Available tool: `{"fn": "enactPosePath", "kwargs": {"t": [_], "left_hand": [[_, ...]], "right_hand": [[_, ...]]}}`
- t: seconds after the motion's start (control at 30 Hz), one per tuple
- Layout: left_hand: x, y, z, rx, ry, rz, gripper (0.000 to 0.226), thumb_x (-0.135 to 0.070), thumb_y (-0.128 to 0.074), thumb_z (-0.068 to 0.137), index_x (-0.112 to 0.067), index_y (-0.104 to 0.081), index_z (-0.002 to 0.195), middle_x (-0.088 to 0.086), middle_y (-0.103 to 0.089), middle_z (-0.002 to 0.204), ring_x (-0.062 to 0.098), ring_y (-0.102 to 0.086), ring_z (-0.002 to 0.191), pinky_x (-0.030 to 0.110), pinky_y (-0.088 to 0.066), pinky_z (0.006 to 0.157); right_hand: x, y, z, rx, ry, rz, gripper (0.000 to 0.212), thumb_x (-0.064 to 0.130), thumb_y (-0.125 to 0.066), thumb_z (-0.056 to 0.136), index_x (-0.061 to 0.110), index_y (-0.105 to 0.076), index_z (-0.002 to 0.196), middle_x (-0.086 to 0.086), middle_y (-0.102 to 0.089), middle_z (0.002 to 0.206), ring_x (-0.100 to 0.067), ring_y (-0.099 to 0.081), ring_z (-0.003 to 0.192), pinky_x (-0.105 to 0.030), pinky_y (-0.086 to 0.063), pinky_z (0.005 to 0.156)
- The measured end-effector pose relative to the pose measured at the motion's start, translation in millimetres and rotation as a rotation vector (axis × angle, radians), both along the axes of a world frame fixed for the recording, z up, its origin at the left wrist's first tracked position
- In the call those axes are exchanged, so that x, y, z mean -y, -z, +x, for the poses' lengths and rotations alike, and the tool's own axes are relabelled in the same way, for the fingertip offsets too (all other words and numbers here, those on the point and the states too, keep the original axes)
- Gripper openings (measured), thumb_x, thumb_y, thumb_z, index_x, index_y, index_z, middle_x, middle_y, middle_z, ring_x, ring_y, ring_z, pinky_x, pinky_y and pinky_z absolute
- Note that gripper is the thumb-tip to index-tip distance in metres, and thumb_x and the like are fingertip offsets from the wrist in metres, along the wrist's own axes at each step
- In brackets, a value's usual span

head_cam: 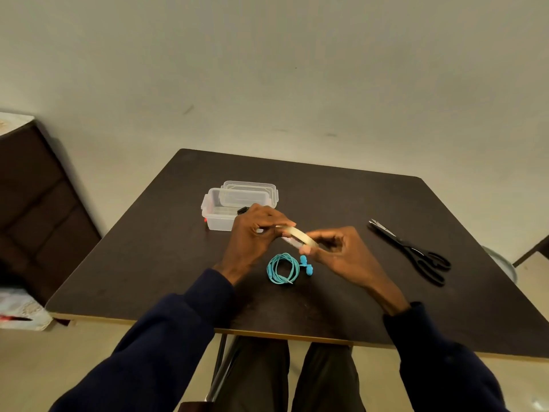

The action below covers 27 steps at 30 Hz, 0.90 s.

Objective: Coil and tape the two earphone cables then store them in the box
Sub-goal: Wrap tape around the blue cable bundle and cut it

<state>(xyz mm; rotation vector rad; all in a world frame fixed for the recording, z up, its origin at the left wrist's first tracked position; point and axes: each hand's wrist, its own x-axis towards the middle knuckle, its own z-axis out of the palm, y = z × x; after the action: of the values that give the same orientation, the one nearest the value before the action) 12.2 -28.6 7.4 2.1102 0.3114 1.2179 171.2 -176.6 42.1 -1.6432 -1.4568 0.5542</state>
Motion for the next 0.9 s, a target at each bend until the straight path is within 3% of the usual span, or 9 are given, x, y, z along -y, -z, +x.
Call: {"fn": "enactPosePath", "kwargs": {"t": [0.07, 0.17, 0.3, 0.43, 0.53, 0.67, 0.9], "left_hand": [[6, -1, 2, -0.009, -0.026, 0.11, 0.014, -0.011, -0.079, 0.082, -0.012, -0.08, 0.096, 0.005, -0.075, 0.094, 0.025, -0.063, 0.091, 0.039, -0.055, 0.075], [11, -2, 3, -0.016, -0.031, 0.153, 0.013, -0.01, -0.079, 0.081, -0.009, -0.08, 0.094, 0.008, -0.074, 0.094, 0.027, -0.064, 0.091, 0.043, -0.056, 0.076], [10, -2, 1, -0.021, -0.012, 0.093, 0.012, -0.01, -0.077, 0.083, -0.009, -0.079, 0.096, 0.007, -0.074, 0.094, 0.025, -0.063, 0.092, 0.045, -0.054, 0.077], [9, -2, -2, 0.029, 0.011, 0.013, 0.013, -0.008, -0.076, 0.085, -0.009, -0.079, 0.097, 0.003, -0.075, 0.093, 0.017, -0.065, 0.091, 0.044, -0.054, 0.078], [8, -2, -3, 0.056, 0.052, -0.065, 0.014, -0.006, -0.076, 0.084, -0.008, -0.079, 0.097, 0.001, -0.075, 0.092, 0.012, -0.065, 0.09, 0.035, -0.055, 0.08], [7, 0, -4, 0.118, 0.109, -0.186, 0.015, -0.005, -0.076, 0.084, -0.007, -0.078, 0.099, 0.002, -0.074, 0.092, 0.01, -0.067, 0.089, 0.019, -0.053, 0.079], [4, 6, -3, 0.152, 0.182, -0.315, 0.018, -0.006, -0.077, 0.083, -0.012, -0.078, 0.099, 0.0, -0.076, 0.095, 0.017, -0.07, 0.093, 0.025, -0.056, 0.082]], "right_hand": [[-5, 1, -10, -0.019, 0.076, 0.063, 0.037, 0.052, -0.067, 0.081, 0.02, -0.078, 0.096, 0.006, -0.076, 0.079, -0.008, -0.07, 0.073, -0.02, -0.056, 0.066], [-9, 5, -17, -0.039, 0.15, 0.143, 0.032, 0.048, -0.069, 0.083, 0.017, -0.079, 0.084, 0.002, -0.072, 0.067, -0.013, -0.067, 0.06, -0.021, -0.051, 0.057], [-9, 4, -15, -0.14, 0.127, 0.114, 0.025, 0.039, -0.071, 0.084, 0.015, -0.079, 0.086, -0.004, -0.074, 0.073, -0.027, -0.071, 0.072, -0.036, -0.058, 0.07], [-5, 0, -12, -0.225, 0.074, 0.091, 0.011, 0.025, -0.072, 0.087, 0.019, -0.078, 0.094, -0.004, -0.076, 0.081, -0.021, -0.073, 0.081, -0.028, -0.059, 0.08], [-2, -2, -10, -0.283, 0.038, 0.069, 0.016, 0.02, -0.07, 0.089, 0.012, -0.077, 0.102, -0.006, -0.077, 0.084, -0.019, -0.073, 0.085, -0.022, -0.056, 0.08], [0, -3, -10, -0.343, 0.013, 0.039, 0.024, 0.019, -0.069, 0.089, 0.006, -0.075, 0.109, -0.009, -0.077, 0.086, -0.021, -0.072, 0.089, -0.026, -0.055, 0.083], [1, -4, -11, -0.469, -0.009, 0.039, 0.028, 0.026, -0.071, 0.083, 0.011, -0.077, 0.106, -0.017, -0.076, 0.09, -0.022, -0.072, 0.087, -0.029, -0.057, 0.085]]}}
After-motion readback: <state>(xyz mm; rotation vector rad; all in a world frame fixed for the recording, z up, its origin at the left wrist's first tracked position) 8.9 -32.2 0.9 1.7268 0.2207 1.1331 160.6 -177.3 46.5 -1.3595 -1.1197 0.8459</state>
